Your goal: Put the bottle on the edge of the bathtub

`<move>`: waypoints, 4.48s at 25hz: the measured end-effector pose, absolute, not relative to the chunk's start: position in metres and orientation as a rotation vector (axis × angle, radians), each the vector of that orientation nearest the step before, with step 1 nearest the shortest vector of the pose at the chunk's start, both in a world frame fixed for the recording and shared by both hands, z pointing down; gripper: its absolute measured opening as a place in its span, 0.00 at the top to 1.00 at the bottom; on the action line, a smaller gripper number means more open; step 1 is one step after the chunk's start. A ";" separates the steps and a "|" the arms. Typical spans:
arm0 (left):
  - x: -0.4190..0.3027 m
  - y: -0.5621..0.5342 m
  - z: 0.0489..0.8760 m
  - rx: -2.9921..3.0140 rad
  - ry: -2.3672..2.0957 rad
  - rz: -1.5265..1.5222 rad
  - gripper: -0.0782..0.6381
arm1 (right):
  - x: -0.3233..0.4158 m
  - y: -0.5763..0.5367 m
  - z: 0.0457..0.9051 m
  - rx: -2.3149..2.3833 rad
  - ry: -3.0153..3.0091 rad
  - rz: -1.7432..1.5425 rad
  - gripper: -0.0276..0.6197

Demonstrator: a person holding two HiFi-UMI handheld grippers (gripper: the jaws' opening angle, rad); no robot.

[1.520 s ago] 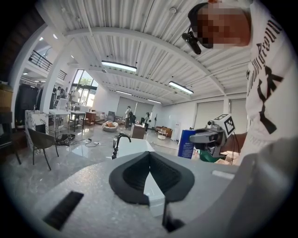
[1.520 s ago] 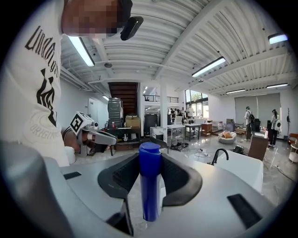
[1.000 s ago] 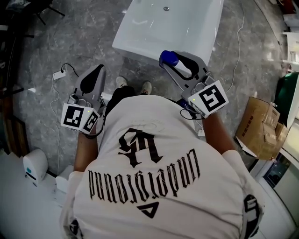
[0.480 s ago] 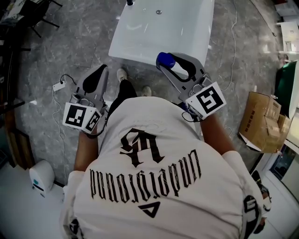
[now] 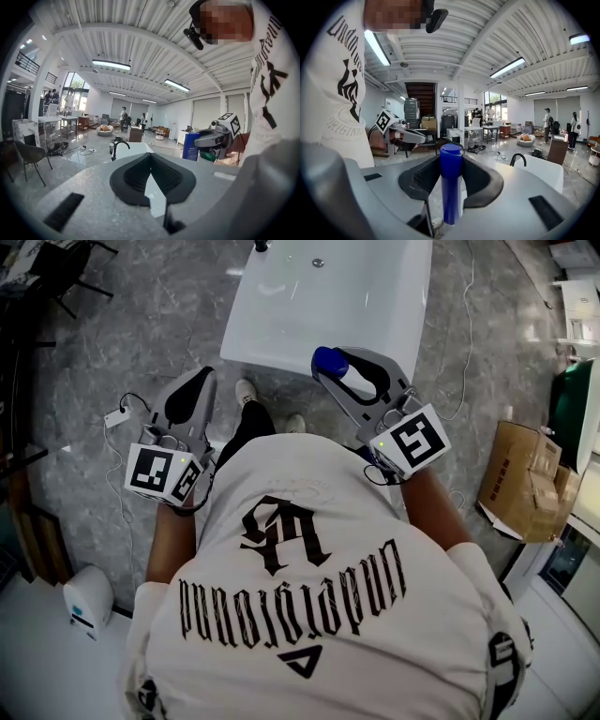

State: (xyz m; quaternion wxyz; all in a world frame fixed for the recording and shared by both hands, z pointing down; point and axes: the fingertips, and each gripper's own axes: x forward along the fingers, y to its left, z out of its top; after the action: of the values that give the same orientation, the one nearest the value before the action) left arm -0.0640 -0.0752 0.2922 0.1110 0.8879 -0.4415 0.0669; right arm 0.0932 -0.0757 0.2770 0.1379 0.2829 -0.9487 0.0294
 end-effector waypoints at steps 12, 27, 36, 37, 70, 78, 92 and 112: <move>-0.114 -0.147 0.300 2.600 -1.253 0.184 0.87 | 0.035 -0.148 0.295 0.806 -2.701 0.112 0.73; -0.179 -0.212 0.307 2.629 -1.154 0.175 0.87 | -0.041 -0.221 0.296 0.857 -2.670 0.102 0.73; -0.195 -0.234 0.316 2.623 -1.139 0.189 0.87 | -0.061 -0.247 0.309 0.864 -2.651 0.127 0.73; -0.194 -0.236 0.319 2.619 -1.141 0.197 0.87 | -0.061 -0.250 0.313 0.859 -2.653 0.132 0.73; -0.191 -0.292 0.445 2.477 -1.098 0.383 0.87 | -0.085 -0.337 0.486 0.623 -2.490 0.253 0.73; -0.188 -0.302 0.475 2.435 -1.061 0.374 0.87 | -0.089 -0.351 0.535 0.616 -2.458 0.309 0.73; -0.183 -0.320 0.523 2.418 -0.993 0.431 0.87 | -0.093 -0.377 0.612 0.612 -2.385 0.348 0.73; -0.176 -0.337 0.575 2.368 -0.956 0.509 0.87 | -0.098 -0.395 0.668 0.575 -2.335 0.309 0.73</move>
State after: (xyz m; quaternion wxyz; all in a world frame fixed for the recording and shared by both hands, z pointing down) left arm -0.1758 -0.3365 0.5753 0.2654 0.8768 -0.3540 0.1885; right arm -0.0984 -0.3954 0.6682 0.3509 0.2222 -0.9018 0.1192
